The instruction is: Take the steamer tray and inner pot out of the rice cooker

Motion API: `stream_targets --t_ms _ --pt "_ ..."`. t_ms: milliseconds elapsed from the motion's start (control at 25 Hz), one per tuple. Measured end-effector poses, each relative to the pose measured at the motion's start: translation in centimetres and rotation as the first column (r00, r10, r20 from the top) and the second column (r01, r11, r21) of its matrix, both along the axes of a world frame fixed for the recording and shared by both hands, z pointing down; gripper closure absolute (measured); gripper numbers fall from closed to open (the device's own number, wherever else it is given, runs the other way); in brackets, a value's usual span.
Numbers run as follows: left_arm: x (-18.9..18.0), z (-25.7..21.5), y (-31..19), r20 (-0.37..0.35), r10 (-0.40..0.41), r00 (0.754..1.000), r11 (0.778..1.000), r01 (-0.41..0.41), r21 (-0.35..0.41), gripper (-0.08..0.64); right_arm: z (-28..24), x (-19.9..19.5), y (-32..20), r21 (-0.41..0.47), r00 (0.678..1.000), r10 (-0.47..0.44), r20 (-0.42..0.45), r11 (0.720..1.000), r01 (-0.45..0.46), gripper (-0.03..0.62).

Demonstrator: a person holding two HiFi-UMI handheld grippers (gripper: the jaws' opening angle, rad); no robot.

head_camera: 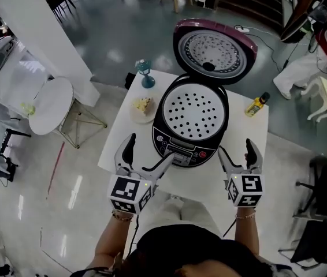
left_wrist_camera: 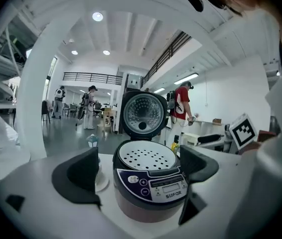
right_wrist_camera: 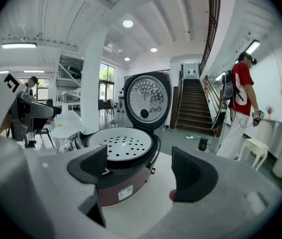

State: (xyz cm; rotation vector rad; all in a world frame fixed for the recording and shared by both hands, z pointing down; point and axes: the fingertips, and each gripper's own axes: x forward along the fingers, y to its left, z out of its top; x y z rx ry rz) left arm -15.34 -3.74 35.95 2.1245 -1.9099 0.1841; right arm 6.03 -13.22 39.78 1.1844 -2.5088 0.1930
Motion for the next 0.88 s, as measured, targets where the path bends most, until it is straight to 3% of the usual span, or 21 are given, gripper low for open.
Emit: stream_targets --t_ms 240,440,520,600,720,880 --pt "-0.7 0.9 -4.4 0.098 0.123 0.987 0.984 -0.109 -0.142 0.075 -2.8 -0.7 -3.3 0.053 0.996 0.036 -0.077 0.998 -0.032 0.193" --pt "-1.0 -0.5 -7.5 0.113 0.094 0.989 0.995 -0.090 -0.046 0.075 -2.2 -2.3 -4.7 0.080 0.978 0.025 -0.207 0.997 -0.008 0.193" --pt "-1.0 0.3 -8.7 0.125 0.124 0.984 0.989 -0.113 -0.090 0.075 -1.3 -2.9 -5.6 0.066 0.968 0.019 -0.250 0.998 -0.003 0.193" --pt "-1.0 2.5 -10.1 0.154 0.184 0.971 0.968 -0.152 -0.199 0.075 -0.3 -3.2 -6.9 0.038 0.957 0.004 -0.291 0.999 0.008 0.193" --pt "-1.3 5.7 -12.1 0.199 0.275 0.941 0.907 -0.185 -0.379 0.075 1.7 -3.7 -9.6 -0.041 0.937 -0.040 -0.347 0.999 0.027 0.193" --pt "-2.3 6.7 -15.1 0.209 0.297 0.932 0.875 -0.179 -0.449 0.076 2.4 -5.1 -12.9 -0.086 0.912 -0.065 -0.404 0.996 0.033 0.193"
